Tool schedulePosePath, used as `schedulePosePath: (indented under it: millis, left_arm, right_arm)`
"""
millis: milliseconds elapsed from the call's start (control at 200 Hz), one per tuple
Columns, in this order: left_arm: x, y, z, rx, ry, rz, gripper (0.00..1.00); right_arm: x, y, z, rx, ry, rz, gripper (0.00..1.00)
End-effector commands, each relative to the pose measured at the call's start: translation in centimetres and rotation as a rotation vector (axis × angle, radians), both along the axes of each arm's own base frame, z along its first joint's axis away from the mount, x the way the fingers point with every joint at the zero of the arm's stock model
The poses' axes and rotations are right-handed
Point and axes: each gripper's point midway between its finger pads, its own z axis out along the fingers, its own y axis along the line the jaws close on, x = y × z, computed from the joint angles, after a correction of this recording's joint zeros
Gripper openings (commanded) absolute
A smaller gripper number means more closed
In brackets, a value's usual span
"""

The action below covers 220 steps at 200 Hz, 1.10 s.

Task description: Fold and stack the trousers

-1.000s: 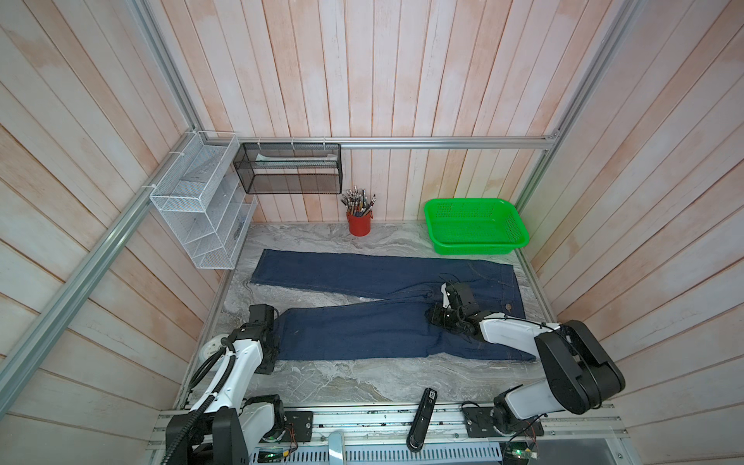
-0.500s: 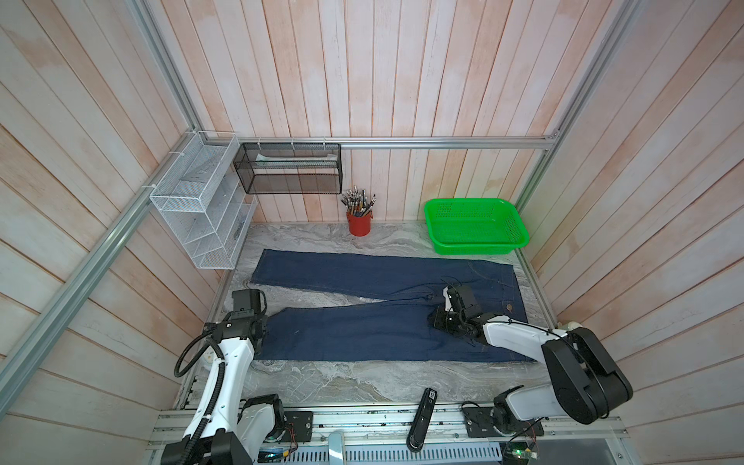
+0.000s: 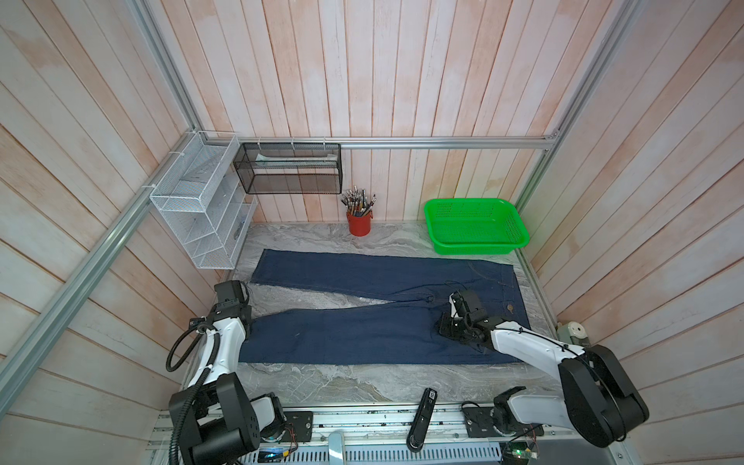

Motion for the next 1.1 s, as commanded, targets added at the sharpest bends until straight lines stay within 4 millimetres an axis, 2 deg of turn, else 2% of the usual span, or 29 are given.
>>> schedulePosePath:
  millis: [0,40,105,240,380,510,605,705,855,970,1095]
  left_arm:
    - [2.3,2.2,1.4,0.04,-0.071,0.005,0.29]
    - [2.6,2.5,1.2,0.03,-0.074,-0.001,0.38]
    - [2.9,2.9,1.1,0.016,-0.085,-0.008,0.46]
    - [3.8,2.3,2.1,0.004,-0.128,-0.095,0.5]
    - [3.8,-1.1,2.4,-0.047,-0.145,-0.251,0.5]
    - [2.6,-4.2,1.5,-0.08,-0.116,-0.352,0.5]
    - [2.2,-6.0,0.2,-0.141,-0.101,-0.405,0.49]
    - [2.7,-8.4,-1.3,-0.195,-0.076,-0.489,0.48]
    - [2.1,-11.3,-4.2,-0.239,-0.011,-0.579,0.48]
    - [0.5,-10.8,-6.9,-0.242,0.064,-0.562,0.47]
    - [-0.5,-9.6,-8.3,-0.239,0.123,-0.538,0.47]
  right_arm:
    - [-1.3,-1.1,-0.5,-0.04,0.044,-0.026,0.34]
    - [-1.4,-1.2,-0.4,-0.045,0.046,-0.028,0.36]
    - [-1.6,-1.5,-0.3,-0.053,0.05,-0.034,0.37]
    - [-1.5,-1.7,0.1,-0.063,0.047,-0.049,0.38]
    - [-1.5,-1.7,-0.1,-0.063,0.06,-0.057,0.38]
    - [-1.3,-1.7,-0.8,-0.072,0.074,-0.061,0.37]
    - [-1.3,-2.2,-1.5,-0.09,0.103,-0.083,0.38]
    - [-1.6,-3.1,-2.1,-0.096,0.139,-0.138,0.36]
    - [-2.2,-5.1,-3.1,-0.1,0.174,-0.243,0.32]
    - [-3.1,-6.2,-4.0,-0.128,0.23,-0.272,0.31]
    - [-4.8,-7.0,-4.3,-0.174,0.302,-0.294,0.31]
